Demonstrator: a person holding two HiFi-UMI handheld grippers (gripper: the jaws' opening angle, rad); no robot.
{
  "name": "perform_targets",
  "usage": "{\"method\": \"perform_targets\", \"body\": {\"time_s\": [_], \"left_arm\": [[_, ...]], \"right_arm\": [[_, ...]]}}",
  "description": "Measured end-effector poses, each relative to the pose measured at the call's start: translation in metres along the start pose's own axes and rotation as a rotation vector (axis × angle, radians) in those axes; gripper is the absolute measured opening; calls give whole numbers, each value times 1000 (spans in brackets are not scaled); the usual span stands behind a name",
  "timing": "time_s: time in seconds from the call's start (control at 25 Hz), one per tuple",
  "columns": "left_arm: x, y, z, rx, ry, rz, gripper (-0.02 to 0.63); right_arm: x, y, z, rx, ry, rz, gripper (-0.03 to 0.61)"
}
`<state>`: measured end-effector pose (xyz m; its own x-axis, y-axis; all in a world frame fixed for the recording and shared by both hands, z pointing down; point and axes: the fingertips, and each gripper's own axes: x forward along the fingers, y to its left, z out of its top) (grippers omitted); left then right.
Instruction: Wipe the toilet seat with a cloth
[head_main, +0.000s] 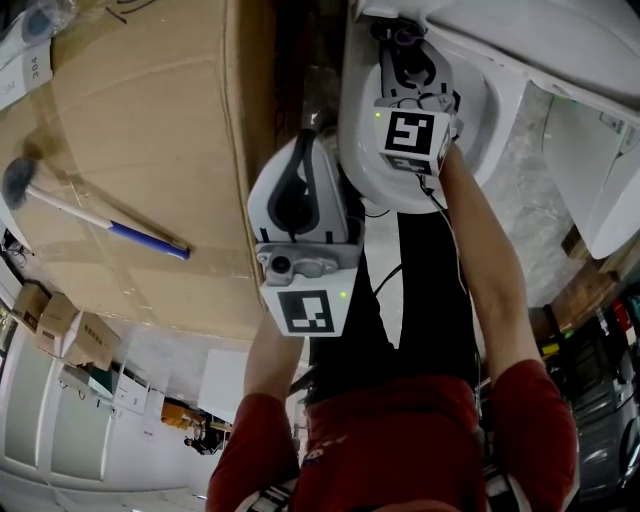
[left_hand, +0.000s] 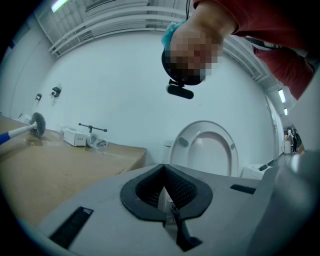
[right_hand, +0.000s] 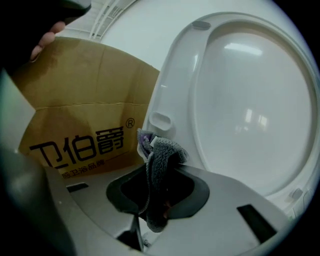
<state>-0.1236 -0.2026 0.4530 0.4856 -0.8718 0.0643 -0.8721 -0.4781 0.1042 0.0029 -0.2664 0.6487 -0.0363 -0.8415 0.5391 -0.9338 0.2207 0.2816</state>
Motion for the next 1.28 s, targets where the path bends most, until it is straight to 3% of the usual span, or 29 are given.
{"method": "perform_targets", "body": {"time_s": [0.12,0.4,0.92,1.12,1.28], "left_arm": [[1,0,8,1,-9,-4,12],[2,-4,40,2,-33,-12,12],[11,-20,116,34,-116,-37,12],[15,-38,141,38,-127,-50,12],[19,-56,165,44,-140,-70,12]], "right_arm": [[-7,5,23,-72,-37,22,74],[-33,14,50,-100,-41,80,74],[-91,-41,187,-295,-248,-12,74],[-125,-67,234,-279,-319,-2,74],[-153,-106,262,-224,-373,-61,74]]}}
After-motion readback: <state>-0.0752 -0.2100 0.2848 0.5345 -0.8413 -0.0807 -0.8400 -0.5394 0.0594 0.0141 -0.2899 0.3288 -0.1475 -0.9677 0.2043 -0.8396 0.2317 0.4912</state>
